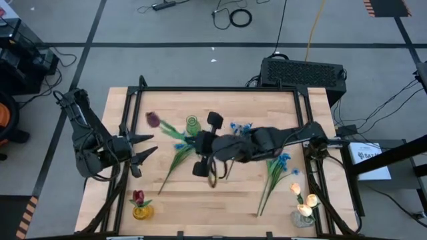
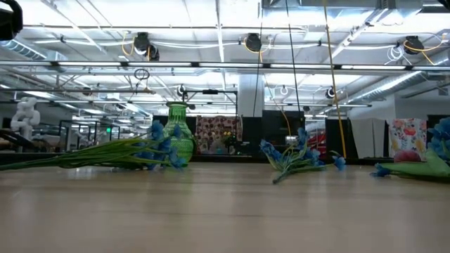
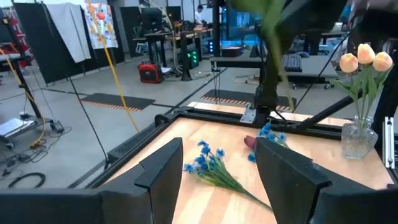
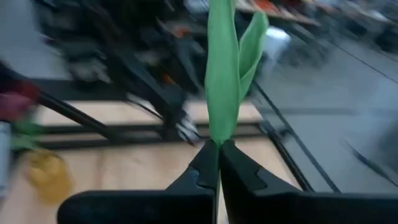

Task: Sort flowers into vase by color
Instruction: Put the left red flower into the yellow vase

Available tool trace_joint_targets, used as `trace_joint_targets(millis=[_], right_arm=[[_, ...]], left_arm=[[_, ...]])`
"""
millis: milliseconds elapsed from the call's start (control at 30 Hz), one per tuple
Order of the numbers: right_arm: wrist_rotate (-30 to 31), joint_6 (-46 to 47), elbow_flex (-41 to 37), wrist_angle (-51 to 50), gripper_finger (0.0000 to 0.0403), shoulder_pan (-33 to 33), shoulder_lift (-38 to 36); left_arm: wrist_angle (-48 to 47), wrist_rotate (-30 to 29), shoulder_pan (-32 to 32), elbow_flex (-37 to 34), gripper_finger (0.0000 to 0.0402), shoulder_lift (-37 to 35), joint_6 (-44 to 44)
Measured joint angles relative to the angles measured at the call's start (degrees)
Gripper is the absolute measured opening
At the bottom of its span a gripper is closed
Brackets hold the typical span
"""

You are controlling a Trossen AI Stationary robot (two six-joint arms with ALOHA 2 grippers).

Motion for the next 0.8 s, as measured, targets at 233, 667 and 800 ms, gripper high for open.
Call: trace_joint_targets(millis=[233, 667, 800], right_arm=[[-26.23, -10.61, -0.02, 15.33, 0.0001, -3.81, -0.06], [-39.02, -11.91, -0.09, 33.39, 0.0001, -6.25, 9.29], [-37.95, -12.14, -0.11, 33.37, 0.0001, -6.34, 9.83]], left_arm=[[5.63, 0.21, -0.01, 0.00, 0.0205, 0.06, 6.51], [19.81, 10.40, 0.28, 0.00, 0.0205, 2.71, 23.82], [23.24, 11.65, -0.03, 0.00, 0.0205, 4.41, 27.23]])
